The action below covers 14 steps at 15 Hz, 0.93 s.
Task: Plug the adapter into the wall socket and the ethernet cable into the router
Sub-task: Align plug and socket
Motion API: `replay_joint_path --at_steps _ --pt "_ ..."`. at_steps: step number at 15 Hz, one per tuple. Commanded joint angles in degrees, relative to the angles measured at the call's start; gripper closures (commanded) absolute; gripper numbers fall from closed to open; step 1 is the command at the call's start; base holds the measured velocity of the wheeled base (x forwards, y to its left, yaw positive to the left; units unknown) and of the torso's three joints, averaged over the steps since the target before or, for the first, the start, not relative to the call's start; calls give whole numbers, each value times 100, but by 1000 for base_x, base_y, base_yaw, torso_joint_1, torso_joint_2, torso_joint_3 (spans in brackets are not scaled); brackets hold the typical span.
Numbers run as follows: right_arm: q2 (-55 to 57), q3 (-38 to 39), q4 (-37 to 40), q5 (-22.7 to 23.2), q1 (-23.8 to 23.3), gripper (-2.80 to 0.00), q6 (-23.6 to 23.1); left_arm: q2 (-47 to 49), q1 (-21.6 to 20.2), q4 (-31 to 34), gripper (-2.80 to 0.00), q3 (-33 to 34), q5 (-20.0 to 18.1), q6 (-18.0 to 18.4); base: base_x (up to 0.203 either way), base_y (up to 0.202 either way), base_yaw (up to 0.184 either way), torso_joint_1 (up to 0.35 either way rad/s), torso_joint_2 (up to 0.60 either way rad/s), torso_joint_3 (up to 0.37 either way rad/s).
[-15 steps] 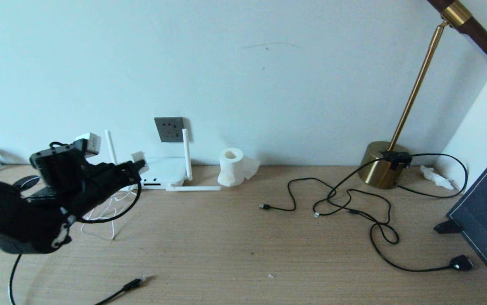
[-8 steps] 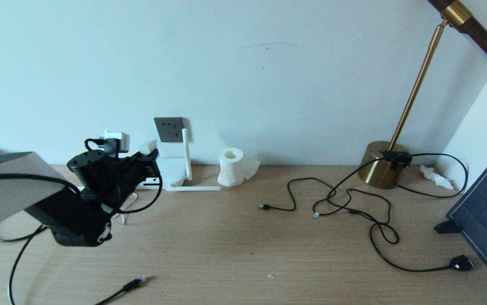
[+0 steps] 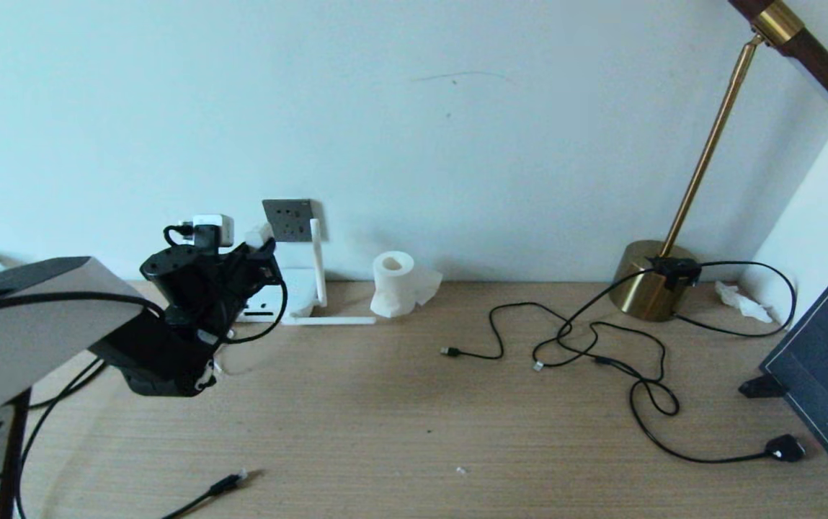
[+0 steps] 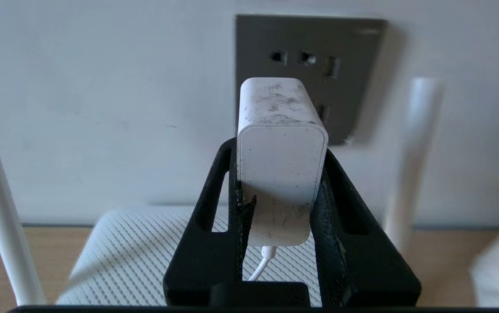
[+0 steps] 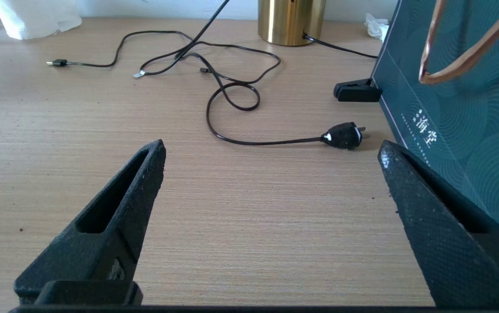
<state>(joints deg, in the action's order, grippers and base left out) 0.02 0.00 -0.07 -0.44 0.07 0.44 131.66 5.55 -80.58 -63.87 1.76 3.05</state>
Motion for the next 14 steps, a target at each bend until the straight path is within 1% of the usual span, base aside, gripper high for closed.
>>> replay_joint_path --at_steps 1,7,14 --pt "6 0 -1 0 1 -280 0 135 25 -24 0 -241 103 3 0 0 0 0 0 0" --pt "-2 0 -1 0 1 -280 0 326 25 172 0 -693 119 3 0 0 0 0 0 0" --pt "4 2 -1 0 1 -280 0 334 25 201 0 -741 105 -2 0 0 0 0 0 0"
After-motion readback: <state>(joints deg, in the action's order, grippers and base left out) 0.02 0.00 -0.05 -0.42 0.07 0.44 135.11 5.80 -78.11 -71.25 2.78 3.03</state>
